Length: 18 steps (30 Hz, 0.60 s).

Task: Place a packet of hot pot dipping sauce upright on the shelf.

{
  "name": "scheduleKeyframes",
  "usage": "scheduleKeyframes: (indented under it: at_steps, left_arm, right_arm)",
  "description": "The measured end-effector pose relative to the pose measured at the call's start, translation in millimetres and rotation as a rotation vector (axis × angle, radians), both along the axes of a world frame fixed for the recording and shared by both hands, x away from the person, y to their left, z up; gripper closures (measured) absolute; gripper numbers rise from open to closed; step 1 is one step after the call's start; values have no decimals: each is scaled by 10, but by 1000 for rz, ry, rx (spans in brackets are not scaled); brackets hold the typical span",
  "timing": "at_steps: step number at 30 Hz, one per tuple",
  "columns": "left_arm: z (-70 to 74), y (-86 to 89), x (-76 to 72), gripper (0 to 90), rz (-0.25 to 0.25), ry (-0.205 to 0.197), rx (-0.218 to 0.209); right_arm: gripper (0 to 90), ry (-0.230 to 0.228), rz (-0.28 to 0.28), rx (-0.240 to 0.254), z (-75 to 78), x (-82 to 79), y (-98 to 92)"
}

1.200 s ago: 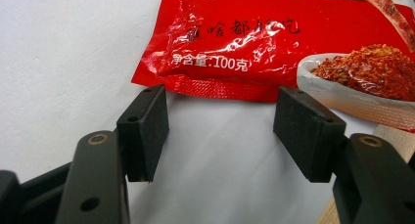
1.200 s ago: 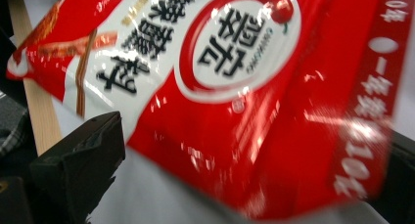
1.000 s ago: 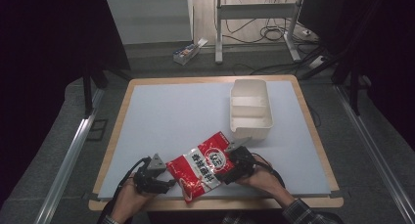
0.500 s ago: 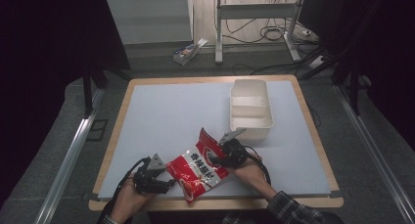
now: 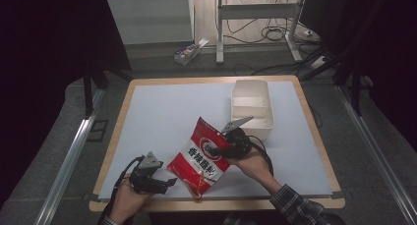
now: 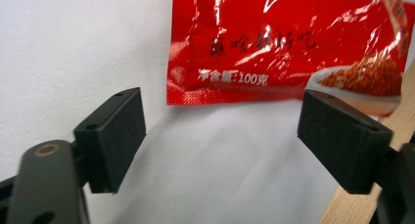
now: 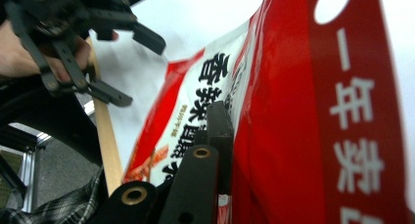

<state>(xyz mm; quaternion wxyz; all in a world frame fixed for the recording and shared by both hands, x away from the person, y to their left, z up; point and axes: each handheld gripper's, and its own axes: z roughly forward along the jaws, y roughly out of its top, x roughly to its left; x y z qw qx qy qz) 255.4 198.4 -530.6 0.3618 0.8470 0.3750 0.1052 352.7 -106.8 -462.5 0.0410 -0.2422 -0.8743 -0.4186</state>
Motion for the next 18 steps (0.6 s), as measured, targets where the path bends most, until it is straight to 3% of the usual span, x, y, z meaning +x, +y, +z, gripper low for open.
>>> scheduleKeyframes:
  at_steps: [5, 18]
  left_arm:
    - [2, 14, 1, 91, -2, -12, -7]
    - [-3, 33, 13, 60, -6, -20, -27]
  right_arm:
    - [889, -27, 13, 8, 196, -7, 16]
    - [890, -116, 29, 18, 578, -1, 79]
